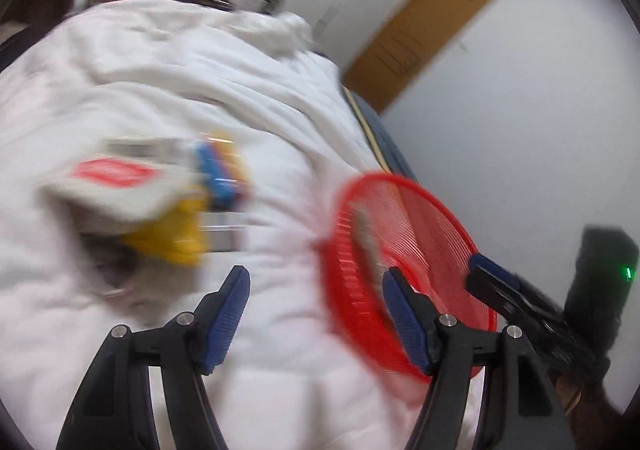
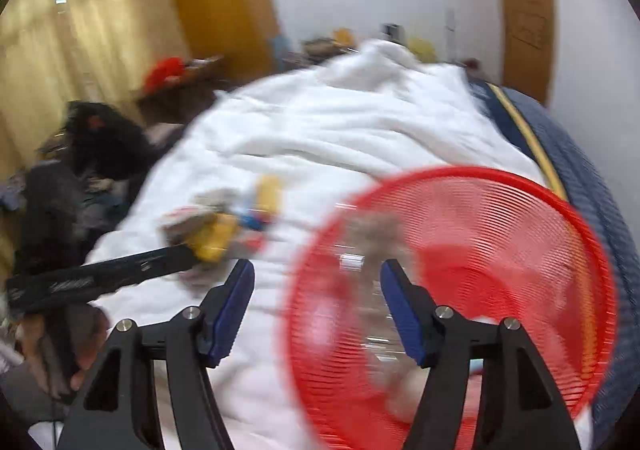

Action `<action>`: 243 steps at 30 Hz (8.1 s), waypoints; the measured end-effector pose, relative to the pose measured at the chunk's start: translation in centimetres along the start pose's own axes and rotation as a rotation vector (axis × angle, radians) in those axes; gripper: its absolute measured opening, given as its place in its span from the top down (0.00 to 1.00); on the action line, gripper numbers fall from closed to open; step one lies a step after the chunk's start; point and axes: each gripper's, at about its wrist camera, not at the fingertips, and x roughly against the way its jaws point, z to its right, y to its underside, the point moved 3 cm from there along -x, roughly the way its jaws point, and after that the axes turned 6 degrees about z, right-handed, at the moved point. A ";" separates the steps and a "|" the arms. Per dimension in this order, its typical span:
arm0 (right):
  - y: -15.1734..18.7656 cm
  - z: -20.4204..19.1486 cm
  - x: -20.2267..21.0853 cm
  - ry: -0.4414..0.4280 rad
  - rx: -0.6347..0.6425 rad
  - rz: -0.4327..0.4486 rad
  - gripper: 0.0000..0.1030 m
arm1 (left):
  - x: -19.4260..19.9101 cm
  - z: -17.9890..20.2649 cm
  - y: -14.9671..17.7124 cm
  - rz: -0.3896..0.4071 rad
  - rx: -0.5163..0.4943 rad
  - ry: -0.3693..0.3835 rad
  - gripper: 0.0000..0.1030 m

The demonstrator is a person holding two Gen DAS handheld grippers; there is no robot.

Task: Organize soft objects
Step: 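Move the left tool to the white packet with red label and grasp it, then grasp the white paper sachet with the right tool while the left tool holds the red-label packet, then carry the red-label packet and white sachet into the red basket and open both tools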

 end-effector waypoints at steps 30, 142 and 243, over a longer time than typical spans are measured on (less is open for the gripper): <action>7.1 -8.3 -8.1 -0.132 -0.012 -0.146 0.33 | 3.2 -16.4 -2.8 0.156 0.465 -0.175 0.48; 3.3 -13.2 -8.3 -0.268 0.065 -0.182 0.99 | 11.6 -15.6 6.3 0.202 0.132 -0.325 0.88; 6.2 20.2 -1.5 0.310 -0.354 -0.268 0.99 | -16.9 8.2 2.6 -0.333 0.104 0.029 0.91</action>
